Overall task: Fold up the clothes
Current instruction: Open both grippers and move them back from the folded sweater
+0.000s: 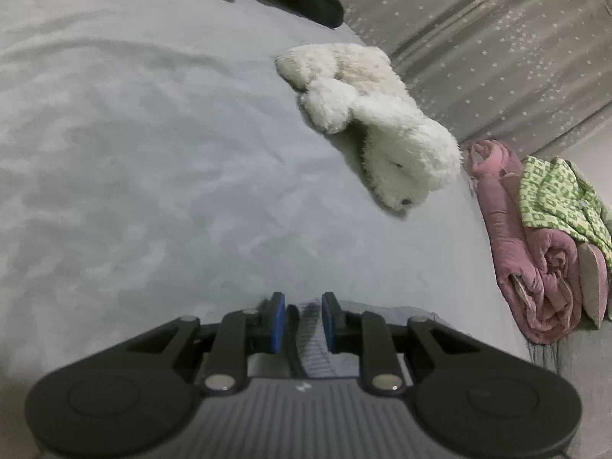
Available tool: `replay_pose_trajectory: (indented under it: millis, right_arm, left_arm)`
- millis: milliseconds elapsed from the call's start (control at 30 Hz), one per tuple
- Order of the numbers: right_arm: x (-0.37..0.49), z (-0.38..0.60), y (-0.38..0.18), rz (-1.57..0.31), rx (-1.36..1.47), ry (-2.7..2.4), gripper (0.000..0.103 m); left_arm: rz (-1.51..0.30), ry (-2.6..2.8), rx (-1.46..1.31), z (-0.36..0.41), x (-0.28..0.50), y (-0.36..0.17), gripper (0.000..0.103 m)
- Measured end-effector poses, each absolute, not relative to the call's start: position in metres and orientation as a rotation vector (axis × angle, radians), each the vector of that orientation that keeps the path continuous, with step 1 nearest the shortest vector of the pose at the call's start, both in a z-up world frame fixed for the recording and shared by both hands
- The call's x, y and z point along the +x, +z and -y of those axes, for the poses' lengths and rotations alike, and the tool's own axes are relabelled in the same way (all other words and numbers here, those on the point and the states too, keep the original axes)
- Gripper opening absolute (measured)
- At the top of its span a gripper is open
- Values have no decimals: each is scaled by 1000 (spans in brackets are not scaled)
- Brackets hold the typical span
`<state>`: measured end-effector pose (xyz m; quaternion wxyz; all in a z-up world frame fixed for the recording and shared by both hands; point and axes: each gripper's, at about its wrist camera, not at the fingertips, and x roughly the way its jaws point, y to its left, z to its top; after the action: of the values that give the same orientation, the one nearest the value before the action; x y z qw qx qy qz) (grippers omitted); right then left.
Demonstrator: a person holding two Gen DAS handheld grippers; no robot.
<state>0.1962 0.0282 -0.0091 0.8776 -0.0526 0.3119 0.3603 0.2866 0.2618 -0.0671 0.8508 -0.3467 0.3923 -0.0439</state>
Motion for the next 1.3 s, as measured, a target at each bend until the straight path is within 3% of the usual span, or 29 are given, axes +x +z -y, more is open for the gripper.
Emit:
replay_pose_trajectory:
  millis: [200,300,400,633,867,933,1000,1033,1067,1100,1300]
  right_arm:
    - [185,-47,-31,-705,-222,791,36]
    - [184,-52,-41,-695,-288,743,30]
    - [184,-56,-40,-686,-287,722,8]
    - [182,-57,-21,-689,-91,818,7]
    - [190,-68,-47,-767,-56,806,9]
    - [191,-66,-44,-775,-22,810,17]
    - [191,-63,-40,-783,-1,810,19]
    - [190,-61,-37,-782,4,808,22]
    - [189,-59,-34,-780,8,806,27]
    - [188,-56,-31,-771,15,804,40]
    - [186,-31,-13,-726,33,754,43]
  left_arm:
    - [-825,-81,-705,-257,288,-72,18]
    - [-819,-67,-668,-253,289,-73,8]
    - [-804,-57,-649,-252,288,-72,2]
    - [-653,-11,-608,-259,276,-49,2]
    - [-772,44,-487,-249,290,-63,3]
    - [-768,44,-479,-248,290,-61,4]
    - [-769,36,-484,-248,290,-59,10]
    - [-760,25,-488,-248,290,-57,20]
    - [-744,14,-488,-246,288,-54,33]
    - [-719,2,-483,-245,285,-50,37]
    - [-597,-80,-476,-235,274,-33,46]
